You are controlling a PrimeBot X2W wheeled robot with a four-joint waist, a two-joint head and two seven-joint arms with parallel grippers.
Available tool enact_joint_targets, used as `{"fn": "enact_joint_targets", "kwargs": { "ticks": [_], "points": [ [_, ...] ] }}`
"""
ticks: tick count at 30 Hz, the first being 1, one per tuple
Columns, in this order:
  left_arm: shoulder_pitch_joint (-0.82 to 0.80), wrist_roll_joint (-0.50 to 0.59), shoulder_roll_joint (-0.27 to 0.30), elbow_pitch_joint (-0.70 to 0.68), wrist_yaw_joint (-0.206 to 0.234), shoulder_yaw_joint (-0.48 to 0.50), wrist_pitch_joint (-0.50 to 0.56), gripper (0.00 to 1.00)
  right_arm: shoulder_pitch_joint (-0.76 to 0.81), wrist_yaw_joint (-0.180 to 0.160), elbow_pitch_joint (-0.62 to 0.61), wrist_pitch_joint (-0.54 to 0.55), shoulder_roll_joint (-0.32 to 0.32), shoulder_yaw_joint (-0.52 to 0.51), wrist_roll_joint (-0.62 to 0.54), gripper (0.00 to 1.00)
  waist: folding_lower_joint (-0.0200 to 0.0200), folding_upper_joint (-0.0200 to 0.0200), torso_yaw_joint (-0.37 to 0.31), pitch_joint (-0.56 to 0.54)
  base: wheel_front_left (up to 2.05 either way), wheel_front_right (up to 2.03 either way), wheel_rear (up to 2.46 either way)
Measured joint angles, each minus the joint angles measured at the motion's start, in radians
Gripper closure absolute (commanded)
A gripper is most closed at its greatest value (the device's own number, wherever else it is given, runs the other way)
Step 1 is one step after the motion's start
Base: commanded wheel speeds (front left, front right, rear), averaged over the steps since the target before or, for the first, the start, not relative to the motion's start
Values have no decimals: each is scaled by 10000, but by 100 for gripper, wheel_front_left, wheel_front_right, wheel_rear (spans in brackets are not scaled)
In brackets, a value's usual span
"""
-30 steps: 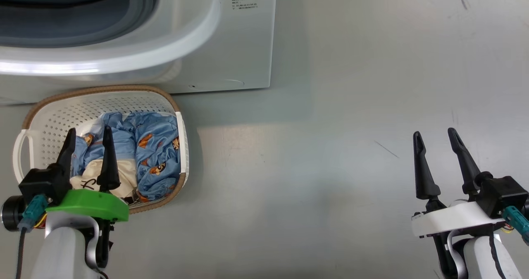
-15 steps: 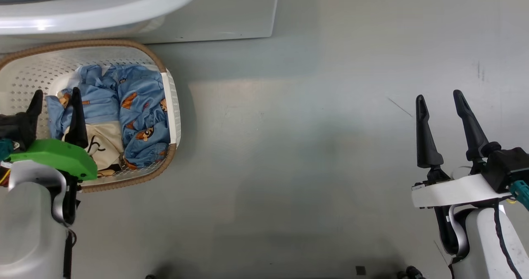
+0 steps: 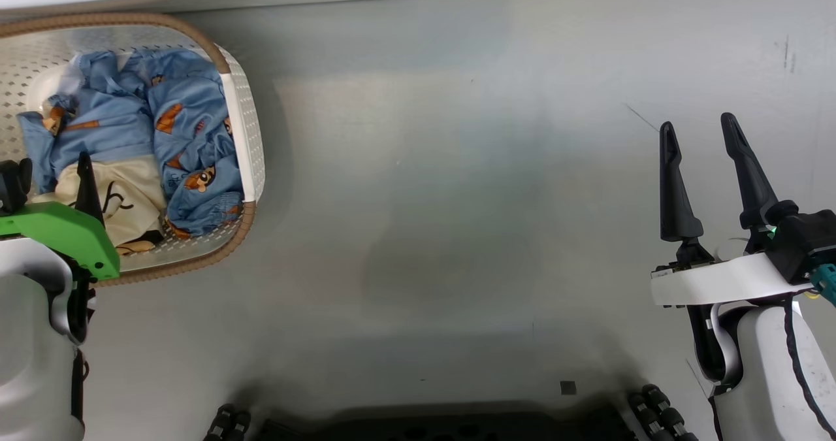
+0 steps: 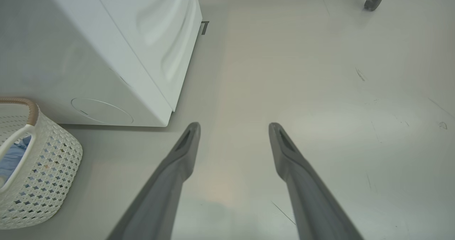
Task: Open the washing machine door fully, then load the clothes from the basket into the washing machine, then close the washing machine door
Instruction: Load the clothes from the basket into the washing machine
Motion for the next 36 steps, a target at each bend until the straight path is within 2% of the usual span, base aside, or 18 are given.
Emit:
{"fn": "enact_joint_targets", "kwargs": {
  "ticks": [11,16,36],
  "points": [
    [-776,138,268,817,242,-35,439,0,-218,0,-115,0,4,35,0,0,-1,0,-246,839,0,0,0],
    [-1065,374,602,1104,341,-54,600,0,-274,0,-161,0,19,163,4,0,-1,0,-351,1210,0,0,0],
    [-1739,658,1087,1795,357,-295,777,0,-615,0,-165,-2,58,314,130,0,-3,0,-809,2125,0,0,0]
  ]
}}
